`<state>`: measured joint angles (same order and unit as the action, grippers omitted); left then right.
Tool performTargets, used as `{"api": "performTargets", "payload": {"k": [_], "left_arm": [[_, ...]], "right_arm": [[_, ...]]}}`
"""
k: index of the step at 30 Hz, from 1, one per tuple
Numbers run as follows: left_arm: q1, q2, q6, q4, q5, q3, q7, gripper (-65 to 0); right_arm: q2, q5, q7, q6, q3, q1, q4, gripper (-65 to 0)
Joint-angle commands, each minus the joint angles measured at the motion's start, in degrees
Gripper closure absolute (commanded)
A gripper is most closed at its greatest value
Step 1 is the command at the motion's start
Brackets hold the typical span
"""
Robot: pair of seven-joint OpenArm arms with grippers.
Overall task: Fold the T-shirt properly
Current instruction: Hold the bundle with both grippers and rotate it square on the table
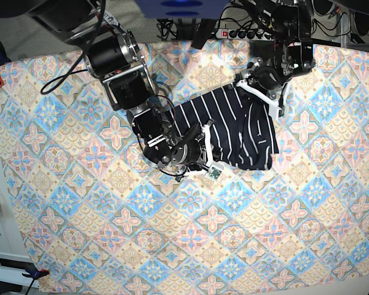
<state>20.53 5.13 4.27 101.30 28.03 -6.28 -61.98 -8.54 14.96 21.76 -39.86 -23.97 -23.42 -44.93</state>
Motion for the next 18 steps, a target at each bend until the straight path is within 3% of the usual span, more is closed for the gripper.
{"api": "performTargets", "payload": {"k": [1, 4, 9, 18], "left_arm": [[-1.68, 0.37, -0.01, -1.03, -0.56, -1.41, 0.74, -14.8], [-4.67, 0.46, -0.01, -5.52, -2.05, -4.13, 0.83, -14.8], [-9.50, 1.60, -0.19, -10.79, -3.99, -4.57, 2.94, -14.8], [-17.94, 2.92, -0.10, -19.23, -4.08, -1.67, 10.41, -14.8]], "right_arm": [[-0.46, 0.20, 0.00, -0.14, 0.10, -1.50, -0.66, -3.1], [0.58, 0.20, 0.18, -0.14, 0.10, -1.24, -0.74, -3.1], [3.30, 0.29, 5.27, -0.14, 0.27, 0.78, -3.82, -3.1], [12.10, 0.20, 15.47, -0.14, 0.19, 12.65, -29.31, -3.2]]}}
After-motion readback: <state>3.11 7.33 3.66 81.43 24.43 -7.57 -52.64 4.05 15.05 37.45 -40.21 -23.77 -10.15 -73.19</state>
